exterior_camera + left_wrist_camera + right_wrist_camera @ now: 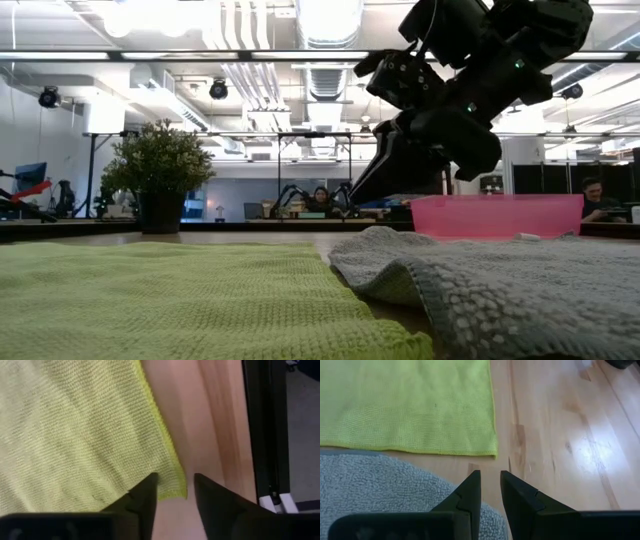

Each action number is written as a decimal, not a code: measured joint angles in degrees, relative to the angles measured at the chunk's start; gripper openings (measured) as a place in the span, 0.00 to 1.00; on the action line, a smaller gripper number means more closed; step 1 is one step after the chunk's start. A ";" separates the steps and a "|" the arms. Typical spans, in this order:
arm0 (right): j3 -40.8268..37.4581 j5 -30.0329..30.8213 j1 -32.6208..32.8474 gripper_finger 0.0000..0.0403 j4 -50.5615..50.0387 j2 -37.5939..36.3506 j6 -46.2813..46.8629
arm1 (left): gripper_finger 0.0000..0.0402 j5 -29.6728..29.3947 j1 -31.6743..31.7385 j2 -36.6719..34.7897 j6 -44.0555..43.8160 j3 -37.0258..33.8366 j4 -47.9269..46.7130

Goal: Roll microfiber towels into tight, uniform cylinder then place into a basket
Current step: Fold the green microfiber cloth

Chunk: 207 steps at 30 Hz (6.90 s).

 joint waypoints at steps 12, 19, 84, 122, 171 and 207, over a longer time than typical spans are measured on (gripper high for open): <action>0.00 -0.09 0.10 0.17 0.02 0.00 -0.15 | 0.02 1.94 0.13 0.00 -0.58 -0.37 -0.05; 0.00 -11.16 1.98 0.17 3.40 0.00 -3.29 | 0.00 -2.94 0.21 -0.94 -6.20 -0.29 -1.89; 7.30 -11.72 20.69 0.62 17.10 12.36 1.57 | 0.00 -20.42 3.63 -10.23 -44.53 -0.04 -27.63; 13.70 -4.05 23.89 0.38 16.65 21.14 11.92 | 0.00 -20.46 3.43 -10.23 -46.46 -1.48 -26.38; 10.44 22.12 19.87 0.02 4.47 12.49 -6.29 | 0.00 -18.93 3.08 -10.95 -46.44 -3.30 -32.77; 9.33 7.14 2.31 0.02 6.62 12.53 -10.25 | 0.00 -22.20 3.21 -10.86 -50.97 -20.55 -27.44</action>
